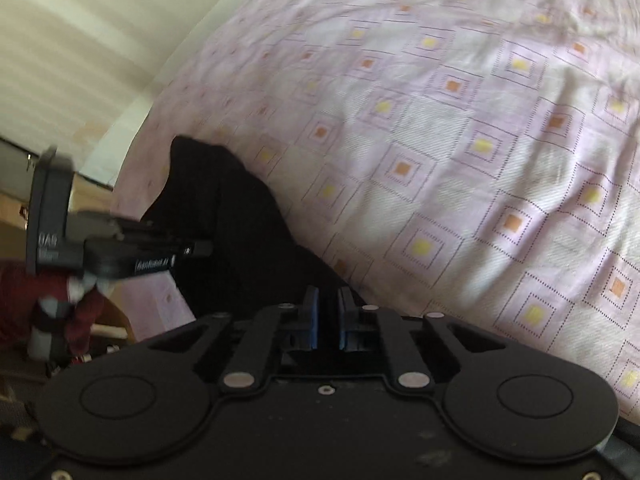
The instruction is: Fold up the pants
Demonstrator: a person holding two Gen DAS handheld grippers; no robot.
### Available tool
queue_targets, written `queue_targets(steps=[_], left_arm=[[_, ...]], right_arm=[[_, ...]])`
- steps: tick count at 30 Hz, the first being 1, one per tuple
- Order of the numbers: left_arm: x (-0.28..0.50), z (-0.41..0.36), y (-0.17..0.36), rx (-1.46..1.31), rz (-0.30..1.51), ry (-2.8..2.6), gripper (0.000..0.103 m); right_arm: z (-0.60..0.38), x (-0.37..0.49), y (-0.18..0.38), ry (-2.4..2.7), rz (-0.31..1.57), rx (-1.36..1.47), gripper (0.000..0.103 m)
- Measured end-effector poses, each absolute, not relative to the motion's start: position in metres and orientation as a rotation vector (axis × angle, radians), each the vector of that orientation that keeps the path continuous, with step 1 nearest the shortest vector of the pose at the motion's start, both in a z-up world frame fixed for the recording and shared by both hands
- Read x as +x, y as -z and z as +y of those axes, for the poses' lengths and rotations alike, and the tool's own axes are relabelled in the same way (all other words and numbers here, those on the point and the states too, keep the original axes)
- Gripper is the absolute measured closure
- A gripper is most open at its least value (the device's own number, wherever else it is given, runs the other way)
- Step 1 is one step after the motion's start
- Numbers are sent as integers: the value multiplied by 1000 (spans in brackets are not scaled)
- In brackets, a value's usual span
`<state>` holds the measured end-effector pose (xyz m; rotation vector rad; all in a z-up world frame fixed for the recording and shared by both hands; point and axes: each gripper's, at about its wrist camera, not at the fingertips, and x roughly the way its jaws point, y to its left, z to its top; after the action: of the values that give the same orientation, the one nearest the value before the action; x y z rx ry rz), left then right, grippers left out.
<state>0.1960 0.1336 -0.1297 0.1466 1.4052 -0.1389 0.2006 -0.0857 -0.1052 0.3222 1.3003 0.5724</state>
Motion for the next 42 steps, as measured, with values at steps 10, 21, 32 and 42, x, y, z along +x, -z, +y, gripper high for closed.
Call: queue_targets(steps=[10,21,32,42], left_arm=[[217,120,46,-63,1222,135,102],[235,61,120,70,1508,173,102],[184,91,119,8,1407,211,101],[175,95,114,41,1360,267,101]], right_arm=[[-52,144,85,-581,1144,29,95],[-15,109,95,-517,1061,-122,94],[-72,145,67,-460,1068,247,58],[-67,186,106,-577,1286,331,53]])
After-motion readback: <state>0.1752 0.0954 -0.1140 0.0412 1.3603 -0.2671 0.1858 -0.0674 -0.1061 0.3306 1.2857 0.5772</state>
